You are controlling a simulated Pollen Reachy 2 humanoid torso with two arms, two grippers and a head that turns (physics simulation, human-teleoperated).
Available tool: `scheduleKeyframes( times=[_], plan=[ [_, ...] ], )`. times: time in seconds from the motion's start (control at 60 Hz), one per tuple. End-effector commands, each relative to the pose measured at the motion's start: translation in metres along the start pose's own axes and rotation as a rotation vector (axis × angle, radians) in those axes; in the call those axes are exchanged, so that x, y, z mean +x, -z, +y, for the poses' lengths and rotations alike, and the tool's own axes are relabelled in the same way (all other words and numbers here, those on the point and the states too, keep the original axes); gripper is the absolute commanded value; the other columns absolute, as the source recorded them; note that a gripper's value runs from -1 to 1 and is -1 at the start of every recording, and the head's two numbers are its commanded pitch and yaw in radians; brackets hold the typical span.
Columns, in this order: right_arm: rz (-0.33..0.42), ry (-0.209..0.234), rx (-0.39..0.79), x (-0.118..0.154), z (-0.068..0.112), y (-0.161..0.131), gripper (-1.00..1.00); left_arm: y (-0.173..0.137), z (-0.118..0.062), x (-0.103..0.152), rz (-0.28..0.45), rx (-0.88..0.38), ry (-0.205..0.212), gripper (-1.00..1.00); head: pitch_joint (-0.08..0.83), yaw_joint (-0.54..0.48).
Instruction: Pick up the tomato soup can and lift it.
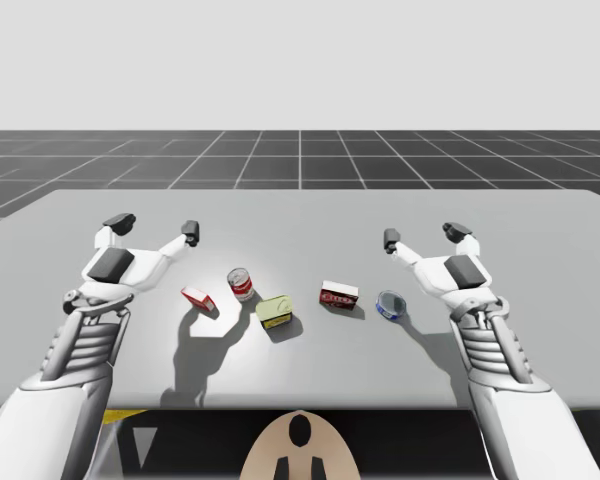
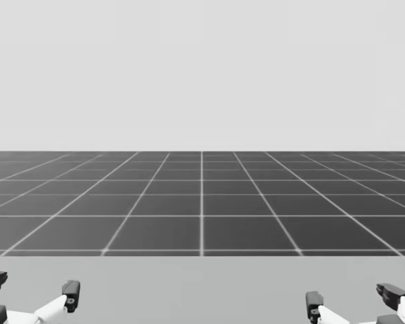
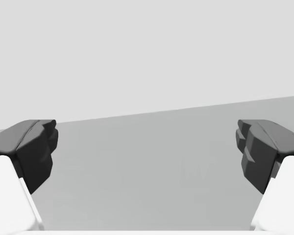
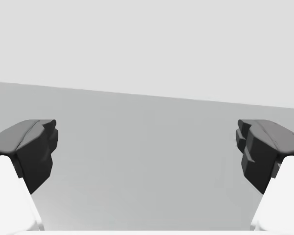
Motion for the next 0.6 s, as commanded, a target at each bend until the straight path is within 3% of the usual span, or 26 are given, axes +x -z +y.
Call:
scheduleKeyframes(
  times=[0.017, 0.1, 0.15, 0.3, 0.6],
  plan=[
    [0.002, 0.016, -0.028, 0.0013, 0.0021, -0.002, -1.0, -0.0002, -0.0003, -0.0002, 0.0, 0.0, 0.003, -1.0, 0.009, 0.0],
    [0.02, 0.032, -0.01, 0.0039, 0.0024, -0.0028, -1.0, -0.0003, -0.0005, 0.0, -0.001, 0.001, 0.003, -1.0, 0.02, 0.0],
    [0.013, 0.019, -0.016, 0.0045, 0.0017, -0.0022, -1.0, -0.0004, -0.0005, 0.0001, -0.001, 0.0, 0.003, -1.0, 0.045, 0.0],
    [0.007, 0.013, -0.048, 0.0034, -0.0012, 0.0001, -1.0, -0.0011, 0.0001, 0.0011, -0.004, 0.0, 0.004, -1.0, 0.188, -0.02],
    [0.006, 0.003, -0.05, 0.0034, -0.0029, 0.0004, -1.0, -0.002, 0.0003, 0.0022, -0.011, -0.006, 0.01, -1.0, 0.368, 0.03]
  ],
)
